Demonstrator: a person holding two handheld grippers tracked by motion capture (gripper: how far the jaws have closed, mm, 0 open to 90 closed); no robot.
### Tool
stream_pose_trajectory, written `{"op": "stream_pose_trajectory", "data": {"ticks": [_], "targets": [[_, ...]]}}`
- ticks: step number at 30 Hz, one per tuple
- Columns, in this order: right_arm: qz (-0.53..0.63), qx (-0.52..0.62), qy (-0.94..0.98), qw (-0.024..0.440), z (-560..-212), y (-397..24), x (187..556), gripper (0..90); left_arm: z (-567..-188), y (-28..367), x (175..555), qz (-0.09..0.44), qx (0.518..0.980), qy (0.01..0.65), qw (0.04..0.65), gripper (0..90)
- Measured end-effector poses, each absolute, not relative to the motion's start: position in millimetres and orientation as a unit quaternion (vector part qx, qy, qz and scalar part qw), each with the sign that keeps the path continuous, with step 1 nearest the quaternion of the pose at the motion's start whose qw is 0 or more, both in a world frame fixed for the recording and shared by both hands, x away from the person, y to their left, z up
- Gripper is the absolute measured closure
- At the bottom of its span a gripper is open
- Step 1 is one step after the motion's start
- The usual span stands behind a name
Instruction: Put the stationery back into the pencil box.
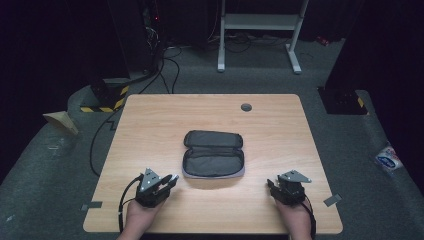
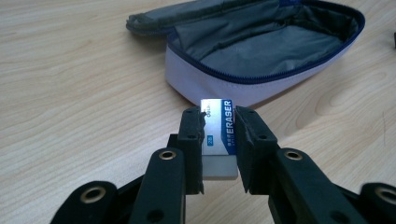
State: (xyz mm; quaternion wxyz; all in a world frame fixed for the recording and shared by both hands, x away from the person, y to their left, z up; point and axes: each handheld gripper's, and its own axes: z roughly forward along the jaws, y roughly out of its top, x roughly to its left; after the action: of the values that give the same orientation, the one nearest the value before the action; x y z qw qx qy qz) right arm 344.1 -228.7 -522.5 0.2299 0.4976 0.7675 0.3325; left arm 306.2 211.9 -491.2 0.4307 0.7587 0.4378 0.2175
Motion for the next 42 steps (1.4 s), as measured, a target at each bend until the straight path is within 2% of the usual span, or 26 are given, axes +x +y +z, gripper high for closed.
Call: {"op": "stream_pose_trajectory", "data": {"ticks": [42], "targets": [[0.334, 0.496, 0.769, 0.226, -523, -229, 344, 50.8, -470, 211, 318, 0.238, 0.732, 0.439, 0.464, 72.9]]}}
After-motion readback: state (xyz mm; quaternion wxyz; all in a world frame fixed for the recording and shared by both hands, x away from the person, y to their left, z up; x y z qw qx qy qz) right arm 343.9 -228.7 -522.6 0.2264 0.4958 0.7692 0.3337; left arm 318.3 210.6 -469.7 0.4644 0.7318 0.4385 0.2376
